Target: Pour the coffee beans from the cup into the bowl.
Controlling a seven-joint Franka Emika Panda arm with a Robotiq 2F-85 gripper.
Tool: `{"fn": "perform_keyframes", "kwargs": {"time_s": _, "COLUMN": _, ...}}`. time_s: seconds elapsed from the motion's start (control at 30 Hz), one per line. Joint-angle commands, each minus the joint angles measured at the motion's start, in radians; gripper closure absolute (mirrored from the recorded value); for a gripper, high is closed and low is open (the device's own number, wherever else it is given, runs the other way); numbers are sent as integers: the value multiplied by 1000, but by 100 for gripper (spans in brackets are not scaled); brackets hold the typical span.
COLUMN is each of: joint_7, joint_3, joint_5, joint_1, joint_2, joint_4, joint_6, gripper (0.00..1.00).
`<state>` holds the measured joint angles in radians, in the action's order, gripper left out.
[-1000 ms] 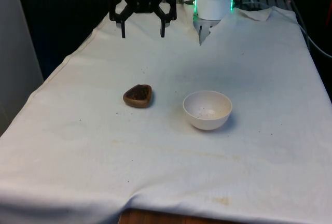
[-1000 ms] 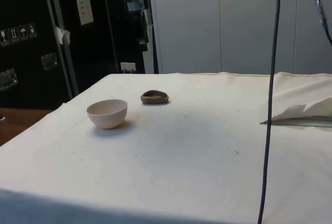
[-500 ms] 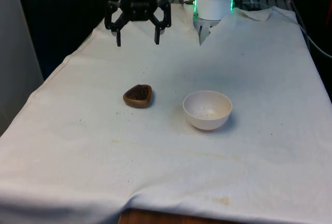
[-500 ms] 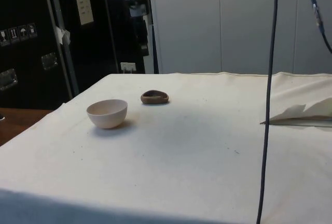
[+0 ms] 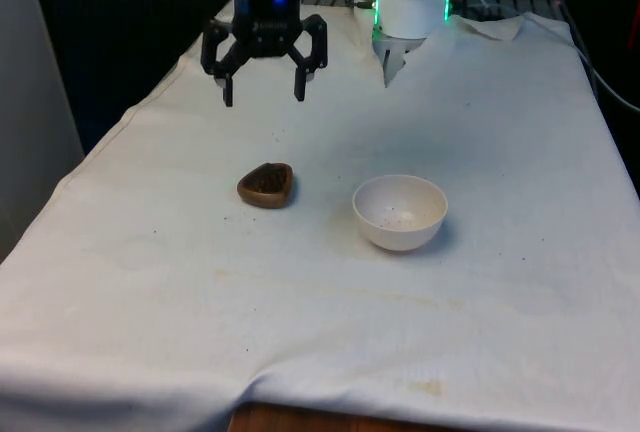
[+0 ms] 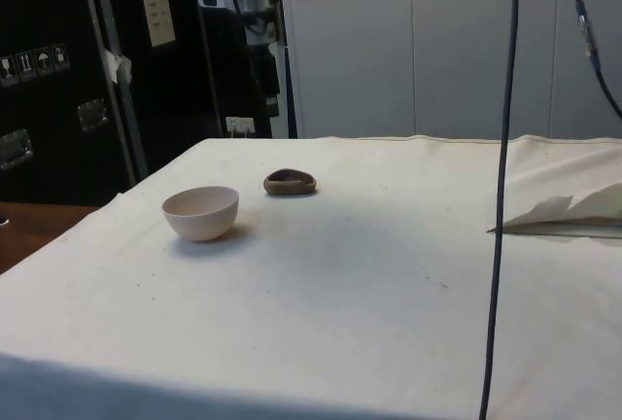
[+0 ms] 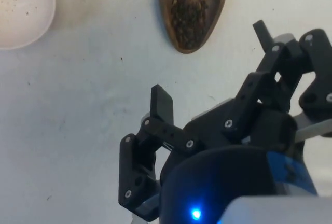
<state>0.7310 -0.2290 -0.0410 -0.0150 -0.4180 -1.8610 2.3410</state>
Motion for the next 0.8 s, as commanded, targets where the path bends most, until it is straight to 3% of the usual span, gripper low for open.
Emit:
{"fn": "perform_keyframes", "kwargs": {"time_s": 0.0, "joint_7": 16, "joint_3": 6, "joint_5": 6, "joint_1": -4, "joint_2": -8, "joint_4": 3, "joint_6": 9, "gripper": 0}}
{"fn": "perform_keyframes", "kwargs": {"time_s": 0.2, "joint_7": 49, "joint_3": 10, "joint_5": 11, "joint_1": -5, "joint_2": -43, "joint_4": 37, "joint_6": 10, "gripper": 0}}
{"fn": "perform_keyframes", "kwargs": {"time_s": 0.23, "joint_7": 44, "joint_3": 4, "joint_5": 5, "joint_1": 0, "joint_2": -44, "joint_4": 38, "joint_6": 11, "gripper": 0}}
{"fn": "perform_keyframes", "kwargs": {"time_s": 0.27, "joint_7": 57, "joint_3": 12, "joint_5": 16, "joint_1": -6, "joint_2": -60, "joint_4": 56, "joint_6": 6, "gripper": 0}}
{"fn": "perform_keyframes", "kwargs": {"time_s": 0.5, "joint_7": 95, "joint_3": 10, "joint_5": 48, "joint_1": -5, "joint_2": -127, "joint_4": 133, "joint_6": -17, "gripper": 0}}
{"fn": "perform_keyframes", "kwargs": {"time_s": 0.53, "joint_7": 80, "joint_3": 4, "joint_5": 38, "joint_1": 0, "joint_2": -116, "joint_4": 120, "joint_6": -7, "gripper": 0}}
{"fn": "perform_keyframes", "kwargs": {"time_s": 0.6, "joint_7": 110, "joint_3": 12, "joint_5": 53, "joint_1": -6, "joint_2": -132, "joint_4": 138, "joint_6": -17, "gripper": 0}}
{"fn": "perform_keyframes", "kwargs": {"time_s": 0.77, "joint_7": 160, "joint_3": 11, "joint_5": 68, "joint_1": -6, "joint_2": -135, "joint_4": 135, "joint_6": -9, "gripper": 0}}
